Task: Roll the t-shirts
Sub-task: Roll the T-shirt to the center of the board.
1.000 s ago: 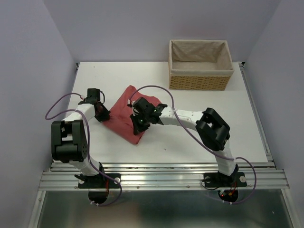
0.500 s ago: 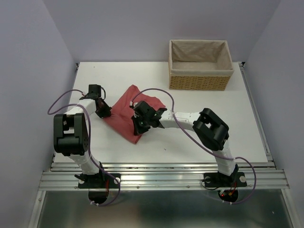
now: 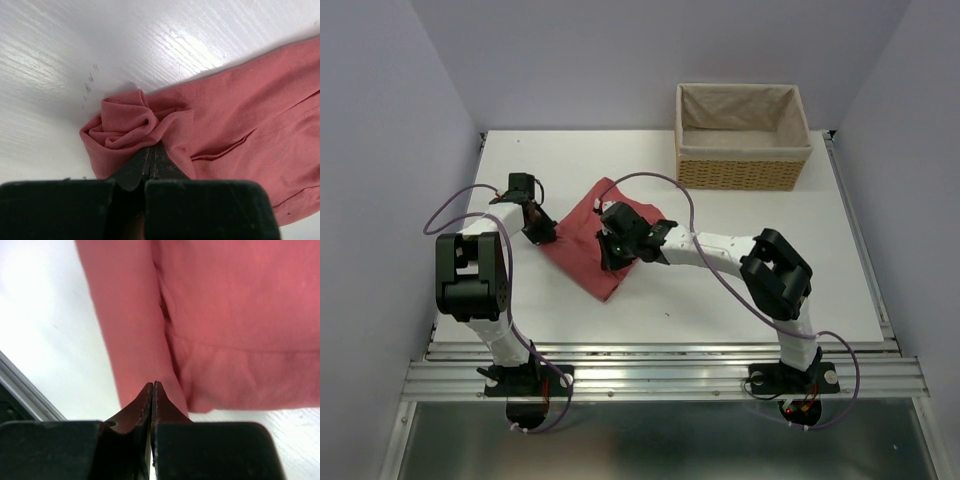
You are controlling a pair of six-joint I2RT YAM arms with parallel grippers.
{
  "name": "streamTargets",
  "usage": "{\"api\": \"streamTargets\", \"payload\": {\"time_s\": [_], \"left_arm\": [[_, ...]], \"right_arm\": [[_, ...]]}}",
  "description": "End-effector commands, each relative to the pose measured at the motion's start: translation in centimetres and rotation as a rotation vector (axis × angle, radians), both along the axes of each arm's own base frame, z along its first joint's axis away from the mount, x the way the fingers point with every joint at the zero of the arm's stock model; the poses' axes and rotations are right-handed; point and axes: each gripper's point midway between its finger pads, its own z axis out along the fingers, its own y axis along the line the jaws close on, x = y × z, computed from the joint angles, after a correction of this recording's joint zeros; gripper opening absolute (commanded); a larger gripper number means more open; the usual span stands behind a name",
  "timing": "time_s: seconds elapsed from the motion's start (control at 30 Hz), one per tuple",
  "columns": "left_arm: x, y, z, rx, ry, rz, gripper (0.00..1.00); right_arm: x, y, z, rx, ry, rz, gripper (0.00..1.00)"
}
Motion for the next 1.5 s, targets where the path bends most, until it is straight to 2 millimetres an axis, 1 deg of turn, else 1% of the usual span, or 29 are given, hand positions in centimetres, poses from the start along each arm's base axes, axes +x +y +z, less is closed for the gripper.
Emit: {"api": "streamTargets", "payload": {"time_s": [0.0, 0.03, 0.07, 0.13, 0.23, 0.27, 0.3, 0.37, 0.4, 0.5, 0.57, 0.63, 0.67, 0.73, 0.77, 0.8, 0.83, 0.87, 0.93, 1.0, 1.03, 1.1, 1.13, 1.17, 1.2, 1.23, 1.27, 1.3, 1.47], "left_arm": [[-0.2, 0.3, -0.2, 0.024, 0.015, -0.006, 0.0], [-0.3, 0.3, -0.4, 0.024, 0.018, -0.008, 0.0], [-0.4, 0.3, -0.4, 0.024, 0.02, -0.009, 0.0], [-0.4, 0.3, -0.4, 0.026, 0.02, -0.012, 0.0], [-0.3, 0.4, -0.1, 0.031, 0.012, -0.019, 0.0], [-0.2, 0.3, 0.1, 0.03, 0.007, -0.023, 0.0], [-0.2, 0.3, 0.2, 0.031, 0.007, -0.025, 0.0], [-0.1, 0.4, 0.8, 0.044, -0.005, -0.035, 0.0], [0.0, 0.5, 1.1, 0.048, -0.009, -0.037, 0.0], [0.2, 0.7, 1.9, 0.061, -0.028, -0.047, 0.0], [0.3, 0.6, 2.9, 0.061, -0.055, -0.053, 0.02], [0.4, 0.7, 4.0, 0.067, -0.075, -0.055, 0.08], [0.6, 0.8, 4.9, 0.076, -0.096, -0.052, 0.1], [0.6, 1.0, 6.7, 0.09, -0.122, -0.061, 0.16], [0.6, 1.1, 7.4, 0.097, -0.136, -0.064, 0.2], [0.5, 1.1, 8.6, 0.105, -0.163, -0.074, 0.28], [0.4, 1.1, 9.2, 0.108, -0.177, -0.076, 0.33], [0.3, 1.2, 9.8, 0.115, -0.189, -0.075, 0.38], [0.1, 1.3, 11.6, 0.122, -0.231, -0.08, 0.49], [0.3, 1.3, 13.1, 0.126, -0.265, -0.082, 0.5], [0.1, 1.4, 14.0, 0.134, -0.283, -0.082, 0.5], [0.1, 1.9, 15.1, 0.155, -0.296, -0.07, 0.49], [-0.1, 2.6, 15.8, 0.176, -0.297, -0.054, 0.5], [-0.3, 3.0, 16.2, 0.192, -0.299, -0.048, 0.5], [-0.6, 3.4, 16.5, 0.194, -0.295, -0.039, 0.5], [-0.9, 3.8, 17.0, 0.197, -0.308, -0.03, 0.49], [-1.1, 4.3, 17.3, 0.197, -0.312, -0.011, 0.49], [-1.6, 4.8, 17.5, 0.201, -0.316, 0.004, 0.49], [-3.3, 6.0, 17.7, 0.221, -0.324, 0.045, 0.49]], "right_arm": [[2.1, 3.7, 6.8, 0.17, -0.096, -0.024, 0.01], [2.5, 4.7, 7.8, 0.2, -0.101, -0.015, 0.01], [2.6, 5.4, 6.6, 0.2, -0.078, -0.009, 0.01], [2.9, 6.4, 5.9, 0.214, -0.069, -0.004, 0.01], [3.9, 8.1, 3.8, 0.226, -0.062, 0.0, 0.01], [3.9, 8.3, 2.8, 0.215, -0.052, -0.003, 0.01], [4.0, 8.2, 0.4, 0.182, -0.03, -0.008, 0.01], [3.9, 7.9, -2.0, 0.146, -0.008, -0.02, 0.01], [3.9, 7.6, -3.8, 0.117, 0.007, -0.031, 0.01], [4.0, 6.6, -5.9, 0.066, 0.009, -0.058, 0.01], [4.0, 6.2, -5.2, 0.063, -0.012, -0.056, 0.01], [3.9, 5.6, -4.5, 0.057, -0.027, -0.056, 0.01], [4.2, 5.5, -2.9, 0.069, -0.057, -0.055, 0.01], [4.2, 5.1, -1.6, 0.073, -0.08, -0.056, 0.01], [4.3, 5.1, 0.3, 0.095, -0.108, -0.05, 0.01], [4.3, 5.0, 1.1, 0.103, -0.119, -0.045, 0.01], [4.8, 4.8, 2.1, 0.104, -0.147, -0.062, 0.01], [4.9, 4.7, 3.8, 0.119, -0.174, -0.059, 0.01], [4.6, 4.8, 5.3, 0.127, -0.202, -0.048, 0.01], [4.7, 4.6, 7.0, 0.114, -0.251, -0.04, 0.02], [3.9, 5.1, 7.4, 0.106, -0.267, -0.019, 0.03], [3.8, 5.0, 8.0, 0.053, -0.324, -0.011, 0.08], [3.1, 5.3, 7.7, 0.023, -0.343, 0.002, 0.11], [3.1, 4.8, 7.2, -0.039, -0.375, 0.014, 0.14], [2.9, 5.2, 7.5, -0.057, -0.397, 0.026, 0.22], [2.6, 5.3, 6.4, -0.099, -0.407, 0.035, 0.25], [2.0, 5.3, 6.0, -0.149, -0.446, 0.059, 0.33], [1.5, 5.6, 5.3, -0.197, -0.482, 0.077, 0.37], [0.4, 5.8, 3.7, -0.325, -0.59, 0.123, 0.55]]}}
